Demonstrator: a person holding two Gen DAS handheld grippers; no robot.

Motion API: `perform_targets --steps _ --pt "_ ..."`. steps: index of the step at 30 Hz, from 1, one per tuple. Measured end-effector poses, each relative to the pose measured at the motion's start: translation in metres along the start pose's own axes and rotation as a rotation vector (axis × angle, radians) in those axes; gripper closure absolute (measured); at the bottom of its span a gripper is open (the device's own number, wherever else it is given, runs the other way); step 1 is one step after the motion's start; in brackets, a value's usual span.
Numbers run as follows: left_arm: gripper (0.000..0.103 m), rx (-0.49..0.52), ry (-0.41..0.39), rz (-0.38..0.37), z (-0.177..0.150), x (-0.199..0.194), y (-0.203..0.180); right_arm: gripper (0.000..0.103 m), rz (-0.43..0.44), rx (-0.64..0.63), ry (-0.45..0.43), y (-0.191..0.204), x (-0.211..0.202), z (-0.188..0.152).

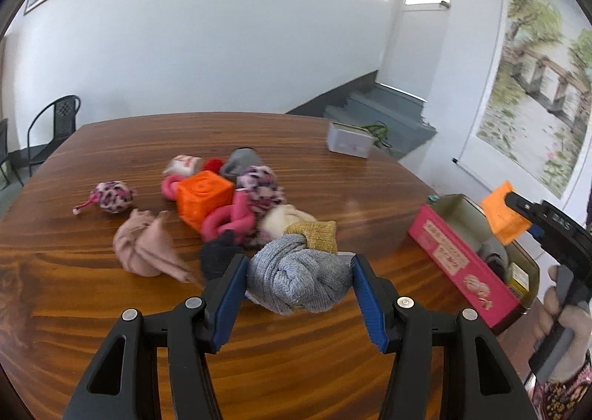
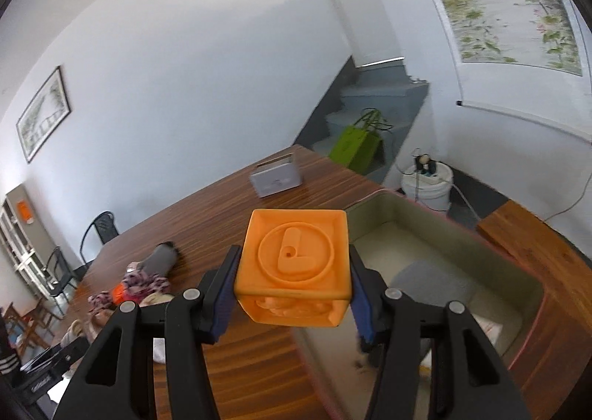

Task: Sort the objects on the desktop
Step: 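Carry the cube and rolled sock to the cardboard box and release both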

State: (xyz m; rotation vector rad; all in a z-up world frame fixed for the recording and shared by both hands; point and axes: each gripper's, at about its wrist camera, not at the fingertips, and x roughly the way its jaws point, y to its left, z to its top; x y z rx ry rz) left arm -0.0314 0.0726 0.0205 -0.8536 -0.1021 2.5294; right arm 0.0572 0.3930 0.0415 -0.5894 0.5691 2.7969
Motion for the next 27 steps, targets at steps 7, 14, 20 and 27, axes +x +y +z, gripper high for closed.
perform_targets --steps 7,14,20,27 --pt "0.045 0.035 0.008 -0.015 0.006 0.006 -0.024 0.044 -0.033 0.018 0.052 -0.018 0.021 0.008" --pt "0.045 0.075 0.042 -0.046 0.012 0.022 -0.051 0.033 -0.010 0.096 0.010 -0.038 0.019 0.005" --pt "0.045 0.134 0.059 -0.107 0.024 0.039 -0.091 0.031 -0.092 0.140 -0.142 -0.053 -0.005 0.006" --pt "0.045 0.171 0.087 -0.202 0.043 0.074 -0.144 0.028 -0.204 0.180 -0.252 -0.072 -0.022 0.003"
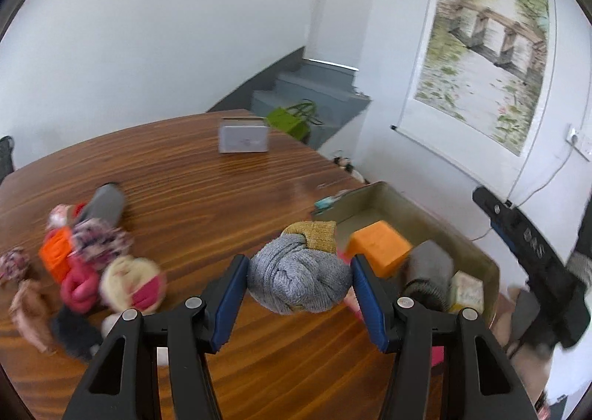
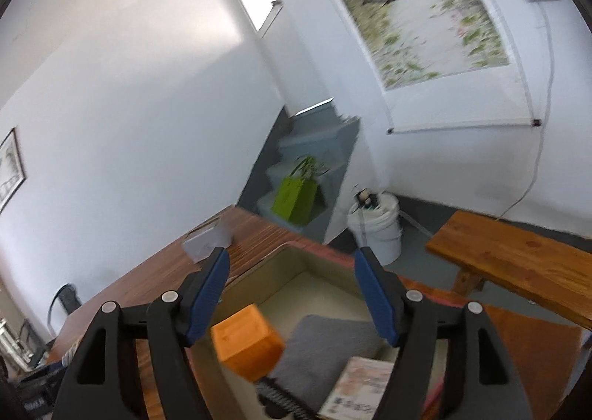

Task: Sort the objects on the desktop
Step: 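Carry the cube and rolled sock to the cardboard box and release both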

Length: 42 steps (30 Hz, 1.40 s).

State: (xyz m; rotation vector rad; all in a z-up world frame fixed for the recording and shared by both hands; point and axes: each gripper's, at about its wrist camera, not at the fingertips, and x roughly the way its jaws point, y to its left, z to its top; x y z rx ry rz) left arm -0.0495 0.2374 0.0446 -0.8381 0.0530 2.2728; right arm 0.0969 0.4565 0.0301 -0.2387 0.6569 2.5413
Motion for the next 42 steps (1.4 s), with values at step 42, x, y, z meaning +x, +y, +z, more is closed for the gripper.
perform_targets --steps 42 --pt "0.018 -0.116 0.006 0.080 0.016 0.030 0.026 0.025 -0.055 -0.063 -0.136 0.002 -0.023 -0.007"
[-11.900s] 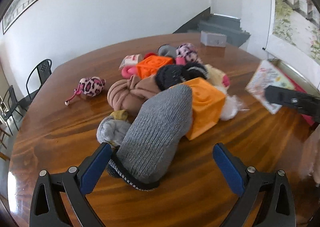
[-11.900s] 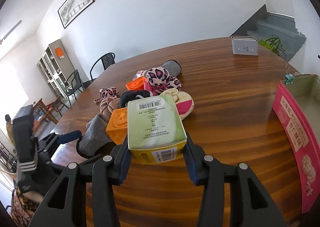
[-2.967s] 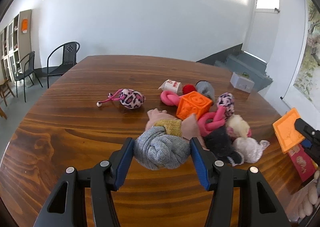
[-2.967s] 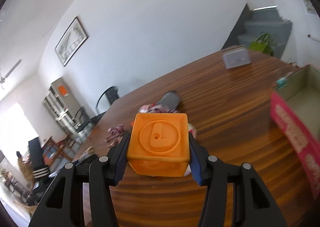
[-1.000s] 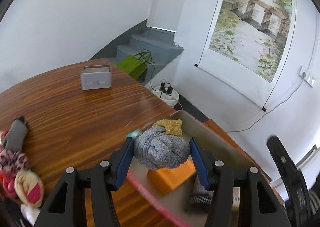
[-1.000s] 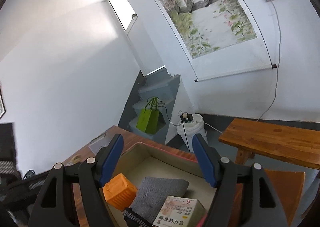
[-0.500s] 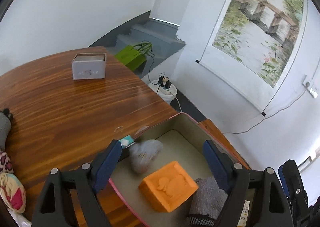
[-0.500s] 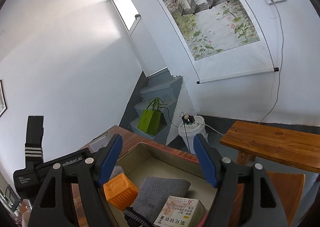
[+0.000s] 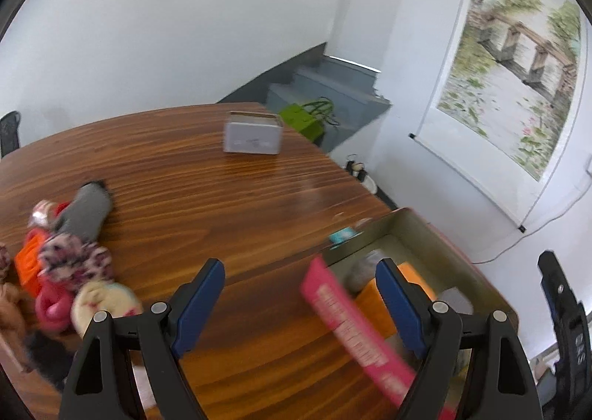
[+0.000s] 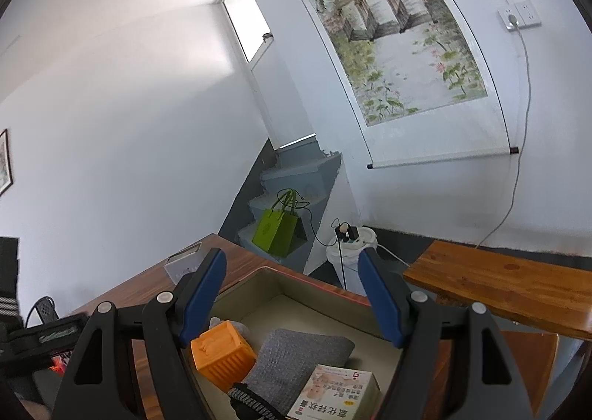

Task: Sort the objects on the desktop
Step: 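Carry the cube and rolled sock to the cardboard box and release both, then return to the pile and grasp the white plastic bag with the right gripper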

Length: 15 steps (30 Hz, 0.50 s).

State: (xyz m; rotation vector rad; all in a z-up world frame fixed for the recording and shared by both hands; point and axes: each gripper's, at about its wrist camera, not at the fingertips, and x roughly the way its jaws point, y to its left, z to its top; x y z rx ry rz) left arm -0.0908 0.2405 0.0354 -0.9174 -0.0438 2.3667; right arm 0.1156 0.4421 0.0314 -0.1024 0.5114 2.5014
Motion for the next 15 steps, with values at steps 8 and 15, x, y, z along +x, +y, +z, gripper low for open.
perform_targets --steps 8,15 --pt "0.018 -0.105 -0.024 0.098 -0.024 -0.043 0.075 0.024 0.015 -0.141 -0.005 0.030 -0.001 -0.011" --pt "0.018 -0.202 -0.087 0.296 -0.049 -0.080 0.153 0.022 0.061 -0.351 -0.025 0.078 -0.011 -0.033"
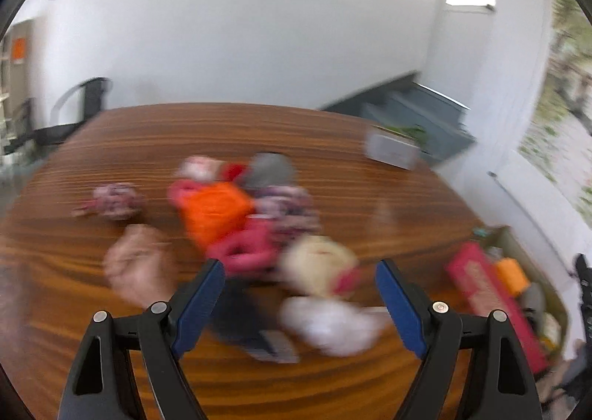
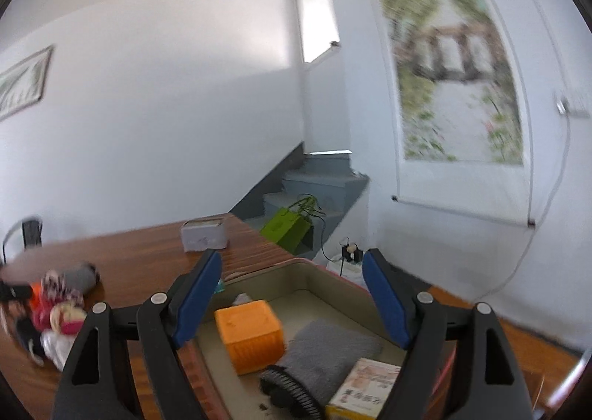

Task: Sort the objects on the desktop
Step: 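Return to the pile and grasp the white plastic bag with the right gripper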

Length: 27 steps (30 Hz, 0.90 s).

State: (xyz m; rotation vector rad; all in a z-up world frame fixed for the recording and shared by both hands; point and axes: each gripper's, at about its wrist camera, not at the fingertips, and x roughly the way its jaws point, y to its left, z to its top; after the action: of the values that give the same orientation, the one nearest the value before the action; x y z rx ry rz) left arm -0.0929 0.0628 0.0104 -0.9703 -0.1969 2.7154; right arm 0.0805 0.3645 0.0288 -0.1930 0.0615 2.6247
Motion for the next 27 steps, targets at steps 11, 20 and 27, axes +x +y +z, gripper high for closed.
perform_targets --steps 11,20,27 --pt "0.018 -0.183 -0.022 0.061 0.004 -0.009 0.100 0.021 0.551 -0.078 0.269 0.109 0.006 0.003" --pt "0.018 -0.205 -0.028 0.112 0.003 -0.018 0.129 0.021 0.765 -0.165 0.540 0.197 0.045 -0.030" --pt "0.018 -0.267 -0.017 0.126 0.002 -0.018 0.151 0.022 0.764 -0.288 0.636 0.228 0.062 -0.054"
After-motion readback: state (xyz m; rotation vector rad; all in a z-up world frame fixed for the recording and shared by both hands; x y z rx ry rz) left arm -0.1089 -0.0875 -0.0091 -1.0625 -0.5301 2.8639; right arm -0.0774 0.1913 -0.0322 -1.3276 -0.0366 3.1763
